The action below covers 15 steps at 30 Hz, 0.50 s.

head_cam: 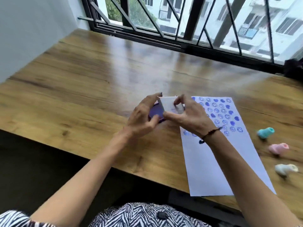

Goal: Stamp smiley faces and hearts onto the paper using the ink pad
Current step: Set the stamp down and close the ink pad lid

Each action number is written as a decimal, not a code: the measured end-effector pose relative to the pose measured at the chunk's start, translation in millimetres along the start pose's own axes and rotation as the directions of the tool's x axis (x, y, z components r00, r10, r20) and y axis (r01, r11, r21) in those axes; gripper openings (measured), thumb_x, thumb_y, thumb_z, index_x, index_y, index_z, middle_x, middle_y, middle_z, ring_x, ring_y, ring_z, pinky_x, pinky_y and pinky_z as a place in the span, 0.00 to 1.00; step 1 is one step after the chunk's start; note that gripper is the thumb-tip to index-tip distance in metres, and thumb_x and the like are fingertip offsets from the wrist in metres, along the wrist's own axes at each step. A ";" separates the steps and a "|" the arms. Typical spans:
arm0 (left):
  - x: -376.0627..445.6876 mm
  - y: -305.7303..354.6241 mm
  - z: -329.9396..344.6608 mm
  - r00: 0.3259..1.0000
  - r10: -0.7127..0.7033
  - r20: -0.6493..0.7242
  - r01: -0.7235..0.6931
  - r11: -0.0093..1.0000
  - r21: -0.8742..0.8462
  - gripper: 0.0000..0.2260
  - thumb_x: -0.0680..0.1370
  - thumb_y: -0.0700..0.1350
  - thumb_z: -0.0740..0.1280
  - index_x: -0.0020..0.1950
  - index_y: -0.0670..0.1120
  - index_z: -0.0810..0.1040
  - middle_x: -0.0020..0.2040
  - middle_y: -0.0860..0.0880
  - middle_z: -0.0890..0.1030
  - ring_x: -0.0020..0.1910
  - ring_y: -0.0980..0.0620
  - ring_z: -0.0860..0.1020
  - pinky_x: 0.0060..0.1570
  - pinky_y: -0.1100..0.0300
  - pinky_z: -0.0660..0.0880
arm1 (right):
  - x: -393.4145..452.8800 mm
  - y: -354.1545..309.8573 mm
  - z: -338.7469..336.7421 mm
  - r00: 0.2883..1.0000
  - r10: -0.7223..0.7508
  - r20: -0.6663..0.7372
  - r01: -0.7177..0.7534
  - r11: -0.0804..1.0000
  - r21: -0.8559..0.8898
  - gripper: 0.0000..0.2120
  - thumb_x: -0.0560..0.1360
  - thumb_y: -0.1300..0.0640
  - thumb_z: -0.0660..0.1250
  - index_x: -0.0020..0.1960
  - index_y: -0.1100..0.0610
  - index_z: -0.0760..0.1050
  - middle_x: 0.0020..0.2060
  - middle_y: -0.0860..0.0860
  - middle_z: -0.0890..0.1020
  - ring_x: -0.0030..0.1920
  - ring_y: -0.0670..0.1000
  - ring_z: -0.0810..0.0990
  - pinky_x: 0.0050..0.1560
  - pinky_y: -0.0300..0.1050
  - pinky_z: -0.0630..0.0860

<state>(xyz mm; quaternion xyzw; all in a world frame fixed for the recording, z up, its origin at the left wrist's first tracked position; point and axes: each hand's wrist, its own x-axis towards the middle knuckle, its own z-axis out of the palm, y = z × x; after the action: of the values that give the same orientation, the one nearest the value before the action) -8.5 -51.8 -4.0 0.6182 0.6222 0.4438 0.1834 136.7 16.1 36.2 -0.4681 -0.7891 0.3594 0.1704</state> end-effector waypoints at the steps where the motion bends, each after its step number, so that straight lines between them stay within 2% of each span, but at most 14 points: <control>1: -0.5 -5.2 -3.6 0.998 -0.067 -0.014 0.067 0.997 -0.025 0.25 0.67 0.37 0.60 0.65 0.41 0.66 0.64 0.42 0.74 0.61 0.53 0.71 0.60 0.74 0.62 | -1.4 1.3 5.3 0.998 -0.050 -0.049 0.041 0.986 -0.161 0.23 0.62 0.45 0.73 0.49 0.56 0.69 0.43 0.50 0.77 0.42 0.52 0.75 0.39 0.44 0.67; 3: 1.0 -15.8 -10.1 0.976 -0.213 -0.050 0.206 0.972 -0.112 0.25 0.68 0.38 0.58 0.66 0.45 0.67 0.61 0.45 0.77 0.59 0.51 0.73 0.56 0.70 0.66 | -3.3 5.2 18.0 0.995 -0.092 -0.038 0.076 0.949 -0.305 0.27 0.63 0.44 0.73 0.52 0.60 0.69 0.50 0.57 0.77 0.50 0.58 0.74 0.47 0.48 0.67; 5: 4.4 -23.4 -12.9 0.943 -0.332 -0.035 0.315 0.919 -0.236 0.24 0.69 0.41 0.57 0.66 0.48 0.67 0.57 0.48 0.79 0.57 0.48 0.76 0.56 0.64 0.69 | -4.2 8.3 30.3 0.994 -0.105 -0.013 0.091 0.915 -0.394 0.30 0.64 0.44 0.72 0.55 0.63 0.67 0.54 0.61 0.75 0.54 0.60 0.72 0.54 0.52 0.68; 7: 9.0 -26.4 -12.5 0.927 -0.376 0.005 0.358 0.878 -0.319 0.26 0.67 0.44 0.55 0.66 0.47 0.67 0.54 0.47 0.79 0.56 0.45 0.77 0.62 0.53 0.71 | -4.7 8.0 38.0 0.994 -0.106 -0.013 0.089 0.887 -0.454 0.30 0.64 0.44 0.70 0.56 0.63 0.67 0.54 0.62 0.74 0.54 0.61 0.71 0.56 0.53 0.67; 9: 14.5 -26.0 -10.3 0.928 -0.372 0.032 0.363 0.878 -0.311 0.27 0.67 0.45 0.55 0.67 0.47 0.66 0.53 0.46 0.79 0.55 0.45 0.77 0.63 0.47 0.70 | -4.6 6.1 41.4 0.995 -0.099 -0.023 0.077 0.882 -0.465 0.29 0.64 0.45 0.69 0.55 0.63 0.67 0.54 0.62 0.74 0.54 0.61 0.71 0.56 0.53 0.67; 15: 21.5 -29.4 -6.7 0.921 -0.386 0.043 0.378 0.864 -0.332 0.28 0.67 0.46 0.54 0.68 0.46 0.64 0.50 0.47 0.80 0.53 0.48 0.77 0.61 0.51 0.70 | -2.6 0.8 47.2 0.994 -0.100 -0.041 0.067 0.871 -0.487 0.30 0.64 0.45 0.68 0.57 0.63 0.67 0.56 0.62 0.74 0.56 0.61 0.71 0.58 0.53 0.67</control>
<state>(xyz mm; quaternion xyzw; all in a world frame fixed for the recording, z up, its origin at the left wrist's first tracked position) -35.2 -29.3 -16.3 0.4373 0.6501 0.5052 0.3619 109.9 -5.2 3.5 -0.4727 -0.8675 0.1270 0.0888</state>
